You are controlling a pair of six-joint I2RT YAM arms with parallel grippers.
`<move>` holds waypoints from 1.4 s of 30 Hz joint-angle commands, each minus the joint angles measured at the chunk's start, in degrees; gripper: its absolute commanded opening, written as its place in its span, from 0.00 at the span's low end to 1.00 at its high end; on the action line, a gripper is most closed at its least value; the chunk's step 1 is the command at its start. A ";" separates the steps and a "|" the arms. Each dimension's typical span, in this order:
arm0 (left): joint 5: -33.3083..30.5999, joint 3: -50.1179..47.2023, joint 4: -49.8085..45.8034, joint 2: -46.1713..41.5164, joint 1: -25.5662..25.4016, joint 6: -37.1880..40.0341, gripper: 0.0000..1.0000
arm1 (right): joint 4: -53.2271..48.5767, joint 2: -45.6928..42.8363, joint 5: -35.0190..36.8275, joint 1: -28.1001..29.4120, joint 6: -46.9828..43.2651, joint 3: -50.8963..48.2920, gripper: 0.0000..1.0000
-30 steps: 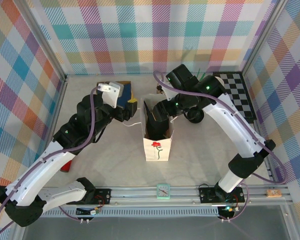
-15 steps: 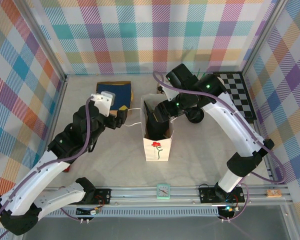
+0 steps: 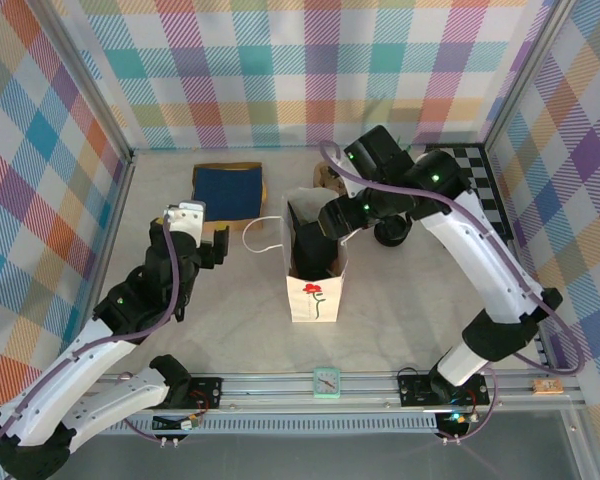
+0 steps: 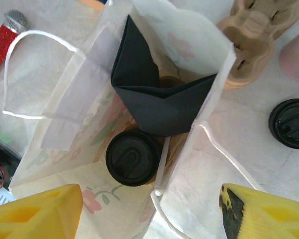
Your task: Pack the takeout coffee
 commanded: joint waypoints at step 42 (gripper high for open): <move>-3.12 -13.87 15.63 -3.93 6.08 -0.99 1.00 | 47.67 -41.62 16.40 -14.51 -9.24 -54.38 0.99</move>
